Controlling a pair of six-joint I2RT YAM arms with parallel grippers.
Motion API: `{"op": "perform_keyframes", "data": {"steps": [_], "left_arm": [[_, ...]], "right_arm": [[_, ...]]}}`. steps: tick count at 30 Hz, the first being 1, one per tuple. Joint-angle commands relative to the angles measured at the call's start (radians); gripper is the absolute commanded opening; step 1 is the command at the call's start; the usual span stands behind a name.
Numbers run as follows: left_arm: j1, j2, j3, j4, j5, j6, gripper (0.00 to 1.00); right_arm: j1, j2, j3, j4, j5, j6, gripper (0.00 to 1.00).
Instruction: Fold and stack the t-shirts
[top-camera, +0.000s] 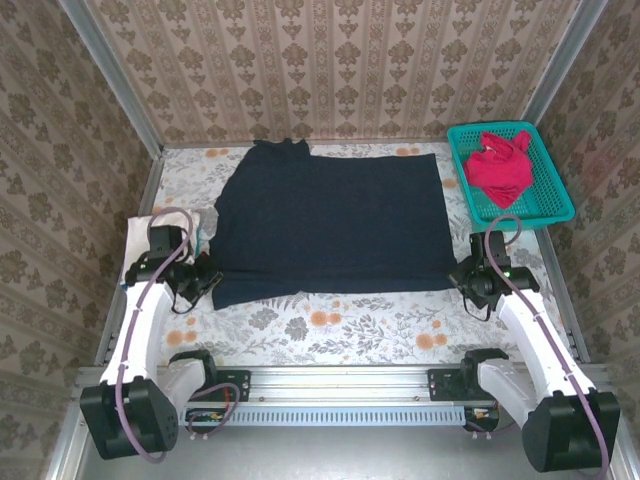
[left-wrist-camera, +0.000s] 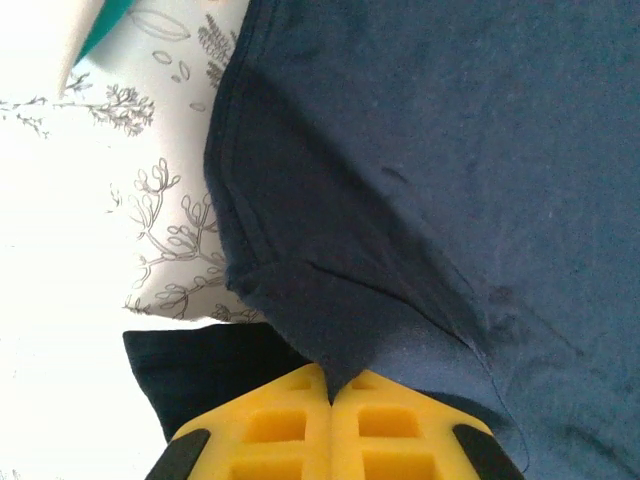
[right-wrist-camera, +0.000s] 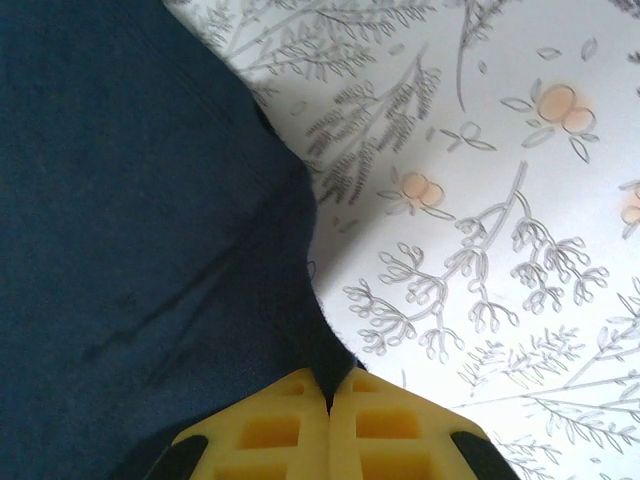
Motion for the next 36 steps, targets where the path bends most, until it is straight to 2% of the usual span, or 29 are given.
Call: {"op": "perform_keyframes", "data": {"steps": [1,8,20,28,36], "left_arm": [[0.014,0.042,0.071,0.012,-0.024,0.059,0.0],[0.018,0.176,0.171,0.062,-0.037,0.092,0.0],[0.02,0.379,0.381,0.048,-0.045,0.212,0.0],[-0.004,0.492,0.456,0.126,-0.048,0.179,0.0],[-0.045,0.595,0.541,0.148,-0.114,0.179,0.0]], "right_arm": [[-0.005,0.043,0.051,0.04,0.035,-0.018,0.0],[-0.004,0.167,0.159,0.092,0.051,-0.085,0.0],[-0.007,0.388,0.338,0.039,0.137,-0.213,0.0],[-0.007,0.522,0.414,0.065,0.149,-0.255,0.0],[-0.008,0.655,0.513,0.074,0.193,-0.314,0.0]]}}
